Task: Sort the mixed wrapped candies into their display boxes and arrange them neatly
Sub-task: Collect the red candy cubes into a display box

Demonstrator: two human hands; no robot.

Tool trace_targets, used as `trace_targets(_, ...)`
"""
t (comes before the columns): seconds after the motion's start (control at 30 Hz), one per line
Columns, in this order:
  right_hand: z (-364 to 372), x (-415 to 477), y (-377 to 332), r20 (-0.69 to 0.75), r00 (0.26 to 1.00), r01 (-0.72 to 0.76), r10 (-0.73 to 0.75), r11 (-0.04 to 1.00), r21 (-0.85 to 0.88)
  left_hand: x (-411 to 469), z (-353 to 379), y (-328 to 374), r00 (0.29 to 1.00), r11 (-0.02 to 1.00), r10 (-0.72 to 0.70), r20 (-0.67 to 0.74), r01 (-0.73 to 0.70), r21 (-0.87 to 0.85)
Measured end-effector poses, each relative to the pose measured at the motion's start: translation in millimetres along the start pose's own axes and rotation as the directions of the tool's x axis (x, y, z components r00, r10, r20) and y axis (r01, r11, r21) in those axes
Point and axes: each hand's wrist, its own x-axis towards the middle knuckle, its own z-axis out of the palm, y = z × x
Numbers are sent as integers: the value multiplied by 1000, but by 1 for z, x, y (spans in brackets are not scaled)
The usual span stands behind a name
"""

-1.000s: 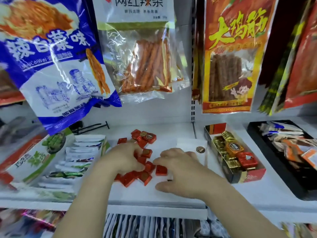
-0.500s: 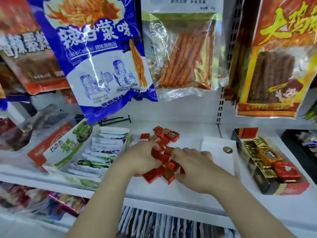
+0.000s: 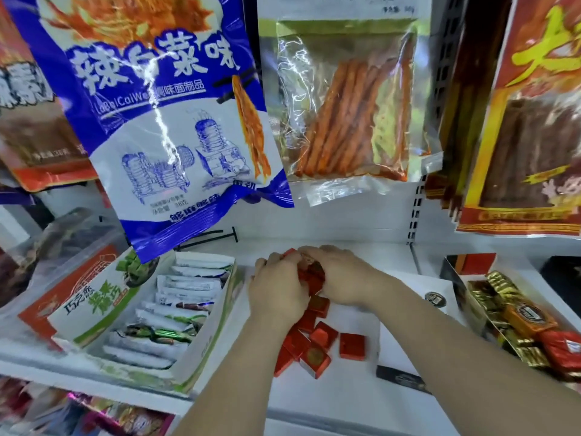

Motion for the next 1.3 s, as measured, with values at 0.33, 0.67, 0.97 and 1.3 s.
trace_targets(0.33, 2, 8, -5, 65, 997, 52, -40, 980, -193, 1, -34, -10, 983, 831, -182, -29, 137, -539)
trace_targets(0.67, -12, 0, -14, 168, 979, 149, -112, 962, -227, -7, -31, -8, 968, 758, -209, 140, 251, -603)
trace_targets(0.97, -16, -3, 0, 68, 996, 68, -61, 992, -103, -7, -24, -12, 984, 967, -54, 170, 94, -238)
trace_targets(1.3, -35, -37, -5, -14, 1000, -6, 22, 715, 699, -12, -41, 8, 990, 819, 83, 111, -5, -573)
